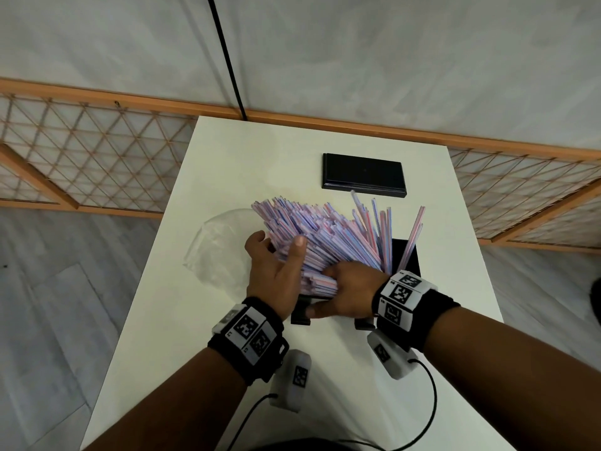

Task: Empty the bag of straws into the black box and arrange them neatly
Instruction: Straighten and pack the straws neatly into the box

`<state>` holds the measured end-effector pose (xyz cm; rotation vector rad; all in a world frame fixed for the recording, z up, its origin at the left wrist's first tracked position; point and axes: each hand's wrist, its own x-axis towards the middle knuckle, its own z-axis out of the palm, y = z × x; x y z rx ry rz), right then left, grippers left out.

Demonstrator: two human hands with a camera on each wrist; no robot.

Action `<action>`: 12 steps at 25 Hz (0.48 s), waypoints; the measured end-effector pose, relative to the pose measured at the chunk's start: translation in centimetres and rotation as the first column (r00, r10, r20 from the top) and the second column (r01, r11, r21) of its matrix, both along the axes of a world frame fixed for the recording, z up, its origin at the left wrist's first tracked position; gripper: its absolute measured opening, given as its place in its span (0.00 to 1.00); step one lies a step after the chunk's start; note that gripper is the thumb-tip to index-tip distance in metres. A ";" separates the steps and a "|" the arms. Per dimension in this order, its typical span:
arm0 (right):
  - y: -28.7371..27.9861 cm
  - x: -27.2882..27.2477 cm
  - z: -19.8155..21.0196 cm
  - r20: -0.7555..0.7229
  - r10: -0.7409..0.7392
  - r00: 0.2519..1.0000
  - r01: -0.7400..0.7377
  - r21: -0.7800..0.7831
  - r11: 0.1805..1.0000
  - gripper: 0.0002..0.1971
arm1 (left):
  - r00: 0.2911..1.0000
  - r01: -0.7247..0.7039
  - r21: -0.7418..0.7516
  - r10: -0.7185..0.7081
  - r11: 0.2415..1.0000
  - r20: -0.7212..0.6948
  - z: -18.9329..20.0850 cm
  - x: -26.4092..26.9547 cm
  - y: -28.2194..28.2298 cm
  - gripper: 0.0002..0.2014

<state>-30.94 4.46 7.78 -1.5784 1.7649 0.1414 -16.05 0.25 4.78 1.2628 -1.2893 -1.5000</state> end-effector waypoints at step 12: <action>2.8 -0.4 1.0 0.041 0.037 0.998 -0.022 -0.330 0.944 0.25 | 0.991 0.093 -0.015 -0.091 0.996 0.097 -1.3 1.0 0.3 0.47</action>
